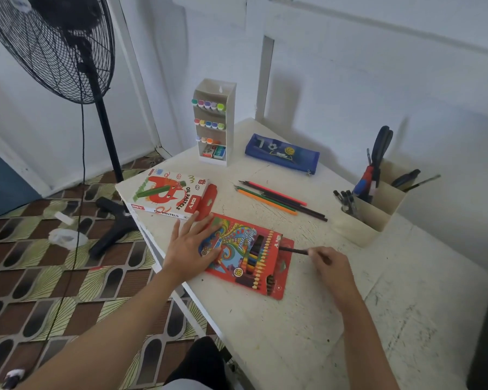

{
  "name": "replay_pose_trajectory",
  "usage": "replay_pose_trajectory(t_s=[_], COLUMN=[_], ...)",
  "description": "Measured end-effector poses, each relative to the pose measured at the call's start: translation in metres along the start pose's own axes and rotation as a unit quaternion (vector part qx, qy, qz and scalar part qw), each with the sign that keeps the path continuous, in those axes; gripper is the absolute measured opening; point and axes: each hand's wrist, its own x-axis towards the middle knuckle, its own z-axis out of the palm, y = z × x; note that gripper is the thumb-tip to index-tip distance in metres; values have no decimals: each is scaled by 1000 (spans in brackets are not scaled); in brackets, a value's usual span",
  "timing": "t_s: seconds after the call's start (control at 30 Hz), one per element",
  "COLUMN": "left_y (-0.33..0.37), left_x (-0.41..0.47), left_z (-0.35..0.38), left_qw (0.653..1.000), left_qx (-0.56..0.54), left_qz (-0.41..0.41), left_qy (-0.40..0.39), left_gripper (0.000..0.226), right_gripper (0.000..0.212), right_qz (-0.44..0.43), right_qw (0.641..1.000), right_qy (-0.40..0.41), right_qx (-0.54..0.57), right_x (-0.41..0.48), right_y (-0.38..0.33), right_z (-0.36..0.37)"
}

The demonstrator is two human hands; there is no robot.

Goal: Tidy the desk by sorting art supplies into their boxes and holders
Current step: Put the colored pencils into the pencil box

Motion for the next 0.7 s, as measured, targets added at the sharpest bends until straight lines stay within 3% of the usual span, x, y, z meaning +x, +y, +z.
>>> replay_pose_trajectory(t_s=[0.13, 0.3, 0.53, 0.7], left_y=[1, 0, 0, 0], left_x=[-1, 0, 0, 0], left_z=[-1, 0, 1, 0], left_qw=[1000, 1000, 1000, 1000], left_qx=[-5, -1, -9, -8], left_qz=[2, 3, 2, 3], left_qy=[5, 2, 4, 3], left_gripper=[73, 74, 75, 79], right_gripper=[11, 16, 16, 21], right_qz=[-69, -68, -100, -96], right_qw=[994, 990, 992, 992], right_qy=[-16, -14, -3, -54], right_qx=[-87, -124, -80, -61], right_x=[6, 11, 9, 12], right_y=[-9, -15, -9, -15], right_z=[17, 45, 47, 36])
